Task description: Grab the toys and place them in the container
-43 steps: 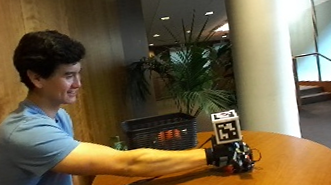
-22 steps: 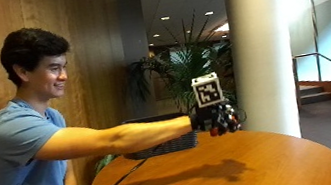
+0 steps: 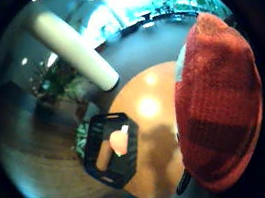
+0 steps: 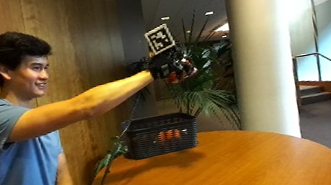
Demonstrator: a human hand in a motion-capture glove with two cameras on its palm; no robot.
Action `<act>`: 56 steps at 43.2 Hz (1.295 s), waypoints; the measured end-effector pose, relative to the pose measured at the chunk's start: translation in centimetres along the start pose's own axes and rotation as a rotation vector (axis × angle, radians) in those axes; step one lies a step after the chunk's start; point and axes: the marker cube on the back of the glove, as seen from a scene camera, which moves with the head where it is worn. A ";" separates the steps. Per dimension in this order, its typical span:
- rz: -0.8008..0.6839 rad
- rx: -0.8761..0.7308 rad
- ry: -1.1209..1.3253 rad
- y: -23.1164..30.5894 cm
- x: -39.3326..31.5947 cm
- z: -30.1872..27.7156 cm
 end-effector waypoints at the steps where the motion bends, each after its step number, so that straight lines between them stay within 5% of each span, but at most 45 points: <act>1: -0.004 -0.001 0.011 0.2 -0.6 -0.3; 10: 0.086 0.017 -0.092 1.8 -12.3 -2.6; 18: -0.084 -0.057 -0.052 5.3 -20.0 0.5; 24: -0.233 -0.094 -0.083 8.3 -17.8 3.1; 36: -0.189 -0.157 -0.088 11.6 -23.2 8.1; 41: -0.317 -0.245 -0.103 13.0 -24.6 9.0; 56: -0.345 -0.291 0.025 12.9 -22.0 9.5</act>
